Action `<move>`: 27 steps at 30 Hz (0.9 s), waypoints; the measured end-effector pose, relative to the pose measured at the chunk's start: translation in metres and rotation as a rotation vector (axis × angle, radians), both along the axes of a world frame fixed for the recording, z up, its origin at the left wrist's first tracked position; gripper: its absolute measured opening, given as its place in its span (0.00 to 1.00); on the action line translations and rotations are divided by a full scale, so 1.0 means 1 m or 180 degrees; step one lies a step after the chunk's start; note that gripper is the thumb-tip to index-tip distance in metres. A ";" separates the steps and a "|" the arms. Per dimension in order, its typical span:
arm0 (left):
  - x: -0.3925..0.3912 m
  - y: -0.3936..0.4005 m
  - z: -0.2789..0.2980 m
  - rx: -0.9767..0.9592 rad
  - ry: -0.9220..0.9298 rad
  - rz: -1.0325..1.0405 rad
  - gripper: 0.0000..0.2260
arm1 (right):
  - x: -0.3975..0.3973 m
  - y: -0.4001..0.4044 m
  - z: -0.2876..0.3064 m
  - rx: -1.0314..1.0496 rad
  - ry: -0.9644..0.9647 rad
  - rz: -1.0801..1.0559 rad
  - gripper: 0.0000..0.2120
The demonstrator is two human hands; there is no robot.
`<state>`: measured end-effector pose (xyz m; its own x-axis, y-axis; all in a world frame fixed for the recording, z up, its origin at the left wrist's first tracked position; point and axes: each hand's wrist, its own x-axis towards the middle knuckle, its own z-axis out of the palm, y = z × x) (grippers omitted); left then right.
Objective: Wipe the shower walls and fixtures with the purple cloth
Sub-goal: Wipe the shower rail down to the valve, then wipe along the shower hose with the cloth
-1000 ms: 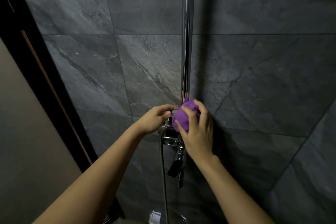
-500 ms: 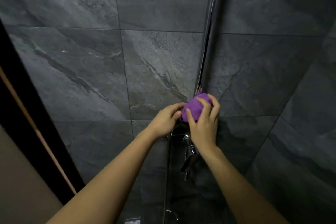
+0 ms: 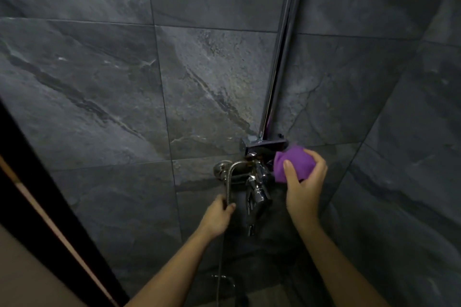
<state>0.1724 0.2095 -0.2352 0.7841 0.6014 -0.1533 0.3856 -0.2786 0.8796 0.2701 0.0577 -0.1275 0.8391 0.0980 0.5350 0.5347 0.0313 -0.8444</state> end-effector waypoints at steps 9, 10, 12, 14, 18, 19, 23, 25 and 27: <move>-0.045 0.013 0.033 0.0957 -0.0379 0.0621 0.11 | -0.040 0.012 -0.023 0.0132 -0.0234 0.1221 0.24; -0.050 0.017 0.042 0.1023 -0.0427 0.0682 0.10 | -0.041 0.016 -0.027 0.0162 -0.0134 0.1332 0.24; -0.058 0.022 0.063 0.1074 -0.0536 0.0706 0.09 | -0.044 0.025 -0.040 0.0154 0.0177 0.1543 0.23; -0.062 0.023 0.086 0.1185 -0.0547 0.0634 0.10 | -0.048 0.034 -0.051 0.0089 0.0370 0.1582 0.23; -0.056 0.022 0.127 0.0797 -0.0522 0.0427 0.13 | -0.059 0.040 -0.055 0.0003 0.0594 0.1765 0.22; -0.054 0.021 0.136 0.0618 -0.0589 0.0432 0.14 | -0.061 0.041 -0.056 -0.0003 0.0636 0.1798 0.22; -0.044 0.008 0.171 -0.0216 -0.0781 0.0290 0.16 | -0.073 0.042 -0.055 -0.0207 0.0876 0.1890 0.22; -0.039 0.004 0.182 -0.0514 -0.0710 0.0301 0.16 | -0.079 0.040 -0.052 -0.0201 0.0997 0.1881 0.23; -0.035 0.005 0.189 -0.0893 -0.0728 0.0407 0.15 | -0.084 0.036 -0.048 -0.0079 0.1095 0.1880 0.28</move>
<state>0.1379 0.2144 -0.0464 0.7385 0.6561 -0.1557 0.1866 0.0230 0.9822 0.1865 0.0942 -0.1760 0.7630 0.6006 0.2391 0.1350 0.2137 -0.9675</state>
